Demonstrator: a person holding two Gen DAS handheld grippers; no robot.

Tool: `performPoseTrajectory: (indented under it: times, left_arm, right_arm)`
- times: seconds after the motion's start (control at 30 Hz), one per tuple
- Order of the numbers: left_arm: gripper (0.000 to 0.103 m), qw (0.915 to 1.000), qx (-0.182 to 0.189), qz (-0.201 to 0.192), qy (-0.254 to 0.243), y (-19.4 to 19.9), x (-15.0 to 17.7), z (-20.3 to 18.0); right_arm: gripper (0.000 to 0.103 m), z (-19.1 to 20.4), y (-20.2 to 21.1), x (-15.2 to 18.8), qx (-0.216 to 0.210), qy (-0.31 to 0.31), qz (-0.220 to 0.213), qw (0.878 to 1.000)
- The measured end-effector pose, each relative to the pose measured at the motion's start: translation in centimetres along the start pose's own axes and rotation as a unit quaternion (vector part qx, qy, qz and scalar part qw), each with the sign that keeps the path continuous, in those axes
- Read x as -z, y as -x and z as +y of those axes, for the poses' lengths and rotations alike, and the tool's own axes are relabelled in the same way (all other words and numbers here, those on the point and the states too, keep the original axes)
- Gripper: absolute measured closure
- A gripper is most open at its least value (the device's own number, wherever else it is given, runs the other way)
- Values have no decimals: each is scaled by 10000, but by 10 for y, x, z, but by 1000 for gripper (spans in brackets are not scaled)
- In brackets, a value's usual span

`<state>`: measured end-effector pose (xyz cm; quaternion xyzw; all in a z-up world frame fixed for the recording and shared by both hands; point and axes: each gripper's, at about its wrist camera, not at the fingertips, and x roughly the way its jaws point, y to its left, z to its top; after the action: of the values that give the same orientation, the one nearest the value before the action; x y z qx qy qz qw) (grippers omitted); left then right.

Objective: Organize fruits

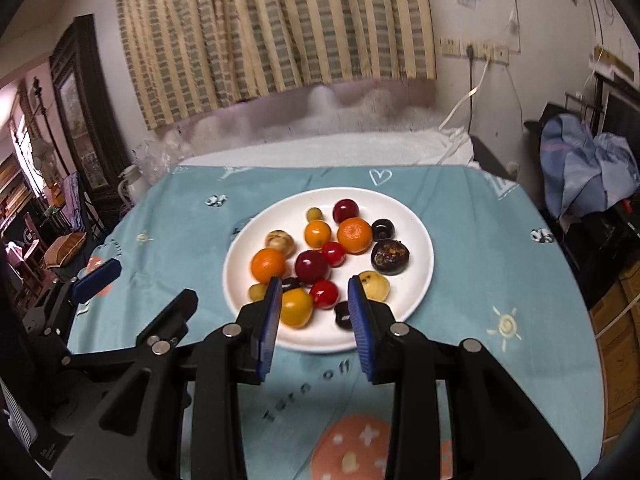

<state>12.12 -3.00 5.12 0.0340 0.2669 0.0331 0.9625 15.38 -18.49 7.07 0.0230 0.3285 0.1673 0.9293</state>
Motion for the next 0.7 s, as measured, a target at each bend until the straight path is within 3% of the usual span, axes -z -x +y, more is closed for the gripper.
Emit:
performPoseTrajectory:
  times: [0.07, 0.1, 0.13, 0.17, 0.27, 0.53, 0.57, 0.63, 0.7]
  left_arm:
    - [4, 10000, 4, -50, 14, 13, 8, 1]
    - [4, 10000, 3, -71, 20, 17, 10, 2]
    - [3, 9999, 8, -109, 26, 23, 14, 3]
    - [2, 9999, 15, -132, 25, 28, 17, 4]
    - [2, 9999, 55, -144, 23, 32, 25, 7]
    - [2, 9990, 206, 224, 340, -3, 39, 17]
    - [2, 9985, 287, 223, 397, -9, 43, 18]
    - [2, 9981, 404, 255, 397, -16, 52, 18]
    - [2, 9975, 461, 438, 294, -24, 58, 16]
  right_arm:
    - [68, 5, 12, 9, 15, 98, -94, 9999]
    - [58, 7, 19, 14, 37, 167, -158, 9997]
    - [37, 9, 24, 19, 77, 207, -226, 9995]
    - [33, 9, 31, 25, 158, 260, -395, 9988]
    - [30, 9, 33, 36, 332, 473, -570, 9967]
    - [29, -11, -20, 56, 334, 212, 22, 9992]
    - [27, -15, -24, 60, 306, 172, -27, 9994]
    - [8, -22, -28, 72, 304, 73, -206, 9993]
    - [7, -25, -35, 77, 503, 36, 4, 9987]
